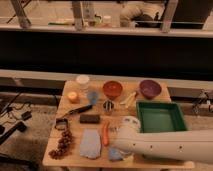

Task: Place sponge in purple bowl

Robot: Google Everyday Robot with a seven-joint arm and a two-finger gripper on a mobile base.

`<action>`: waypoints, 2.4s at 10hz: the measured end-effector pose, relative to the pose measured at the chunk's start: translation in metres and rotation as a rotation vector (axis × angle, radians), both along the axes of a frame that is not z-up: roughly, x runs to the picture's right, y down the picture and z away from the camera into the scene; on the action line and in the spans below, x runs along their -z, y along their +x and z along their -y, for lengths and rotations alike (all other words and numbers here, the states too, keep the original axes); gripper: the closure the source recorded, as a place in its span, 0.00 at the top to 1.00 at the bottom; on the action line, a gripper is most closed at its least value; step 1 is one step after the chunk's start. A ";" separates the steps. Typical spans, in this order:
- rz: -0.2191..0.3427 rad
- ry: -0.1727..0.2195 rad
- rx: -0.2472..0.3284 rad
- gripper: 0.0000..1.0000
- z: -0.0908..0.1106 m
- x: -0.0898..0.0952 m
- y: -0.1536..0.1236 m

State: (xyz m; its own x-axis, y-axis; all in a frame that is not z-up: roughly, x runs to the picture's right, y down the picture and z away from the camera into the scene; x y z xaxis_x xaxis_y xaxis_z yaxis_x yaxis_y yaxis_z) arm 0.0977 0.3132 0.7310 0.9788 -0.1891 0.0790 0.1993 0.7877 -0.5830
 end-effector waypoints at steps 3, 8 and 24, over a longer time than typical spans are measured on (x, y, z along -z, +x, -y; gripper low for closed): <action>0.004 -0.027 -0.002 0.80 -0.007 -0.010 -0.001; 0.016 -0.054 -0.007 0.80 -0.015 -0.016 -0.001; 0.051 0.053 -0.032 0.03 0.026 0.015 0.012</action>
